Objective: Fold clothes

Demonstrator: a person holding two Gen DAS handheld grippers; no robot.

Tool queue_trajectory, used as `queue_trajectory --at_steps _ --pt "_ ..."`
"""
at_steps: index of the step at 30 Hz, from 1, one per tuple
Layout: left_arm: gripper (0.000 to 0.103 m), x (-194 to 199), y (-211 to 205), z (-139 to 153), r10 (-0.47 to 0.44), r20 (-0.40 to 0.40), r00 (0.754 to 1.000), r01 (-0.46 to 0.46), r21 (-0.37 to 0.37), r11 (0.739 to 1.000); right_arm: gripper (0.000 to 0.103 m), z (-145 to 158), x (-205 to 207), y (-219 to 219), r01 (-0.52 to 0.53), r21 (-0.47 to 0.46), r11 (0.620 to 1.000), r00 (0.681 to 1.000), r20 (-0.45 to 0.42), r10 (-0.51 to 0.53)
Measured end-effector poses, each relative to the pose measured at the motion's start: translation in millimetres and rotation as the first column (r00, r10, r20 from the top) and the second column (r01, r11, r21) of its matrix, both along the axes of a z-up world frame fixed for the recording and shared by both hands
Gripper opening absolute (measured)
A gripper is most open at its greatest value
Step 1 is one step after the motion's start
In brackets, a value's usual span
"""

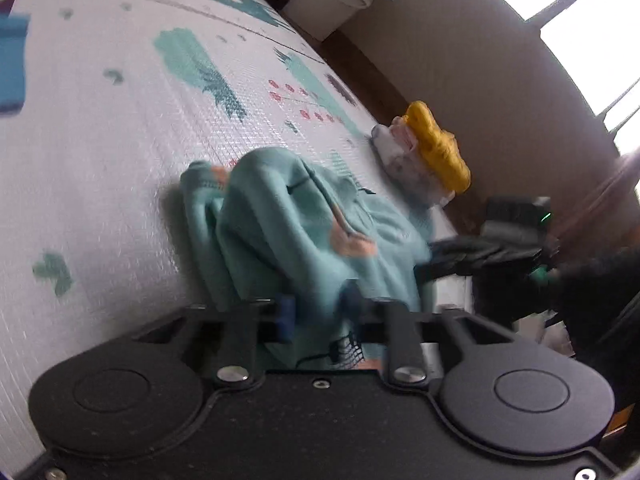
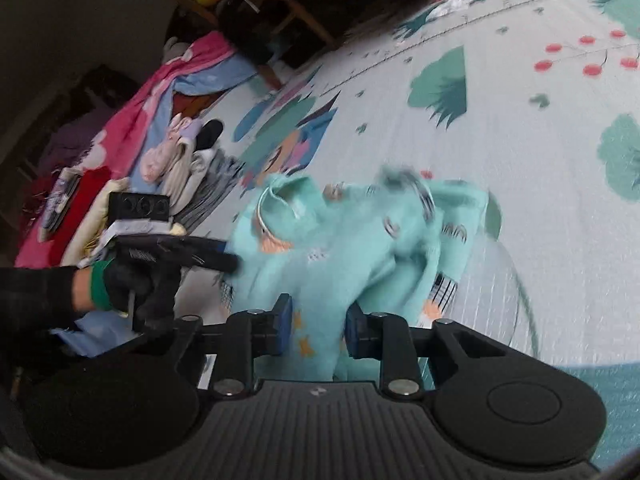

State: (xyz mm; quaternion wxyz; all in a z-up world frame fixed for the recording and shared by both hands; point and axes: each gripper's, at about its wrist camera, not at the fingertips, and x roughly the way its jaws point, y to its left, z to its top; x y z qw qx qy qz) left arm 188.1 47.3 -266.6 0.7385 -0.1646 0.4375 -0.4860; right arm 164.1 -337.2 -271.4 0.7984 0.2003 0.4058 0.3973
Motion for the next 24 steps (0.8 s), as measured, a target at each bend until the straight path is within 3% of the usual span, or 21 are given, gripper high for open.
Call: queue_trajectory --at_steps 3,5,7,11,12,16,19,20,21,22,23,24 --pt "0.013 4 3 12 0.009 0.058 0.998 -0.004 -0.086 0.996 0.021 24 -6 -5 0.019 0.005 1.000 0.994 0.108 -0.019" --pt "0.013 15 0 12 0.017 0.071 0.997 -0.012 -0.070 0.997 0.021 31 -7 -5 0.035 -0.026 0.999 0.983 0.180 -0.030" --pt "0.013 30 -9 4 0.030 0.060 0.998 -0.029 -0.026 0.999 0.020 25 3 1 0.051 -0.065 0.997 0.981 0.192 -0.038" --pt "0.013 58 -36 -18 0.083 0.014 0.996 -0.084 0.113 0.990 0.022 -12 48 -2 0.160 -0.064 0.985 0.987 -0.021 -0.161" --pt "0.013 62 -38 -21 0.091 -0.003 0.996 -0.090 0.117 0.989 0.022 -22 58 -5 0.186 -0.065 0.980 0.978 -0.077 -0.191" --pt "0.013 70 -42 -23 0.116 -0.047 0.992 -0.111 0.100 0.989 0.022 -25 71 -11 0.222 -0.023 0.975 0.967 -0.121 -0.223" --pt "0.020 71 -34 -32 0.167 -0.126 0.978 -0.150 0.136 0.979 0.023 -44 80 -18 0.296 0.014 0.955 0.918 -0.279 -0.281" --pt "0.020 68 -33 -28 0.177 -0.120 0.977 -0.160 0.139 0.977 0.029 -42 81 -17 0.301 0.016 0.953 0.918 -0.277 -0.285" --pt "0.029 65 -32 -24 0.187 -0.113 0.976 -0.170 0.142 0.975 0.032 -34 77 -13 0.279 -0.014 0.960 0.934 -0.229 -0.274" --pt "0.039 61 -30 -18 0.196 -0.092 0.976 -0.181 0.146 0.972 0.044 -22 69 -12 0.276 -0.035 0.960 0.946 -0.165 -0.278" --pt "0.051 54 -26 -8 0.201 -0.032 0.979 -0.194 0.152 0.969 0.059 -11 62 -10 0.275 -0.056 0.960 0.955 -0.099 -0.280" --pt "0.052 45 -23 1 0.200 0.037 0.979 -0.203 0.165 0.965 0.064 0 54 -9 0.275 -0.078 0.958 0.960 -0.033 -0.278"
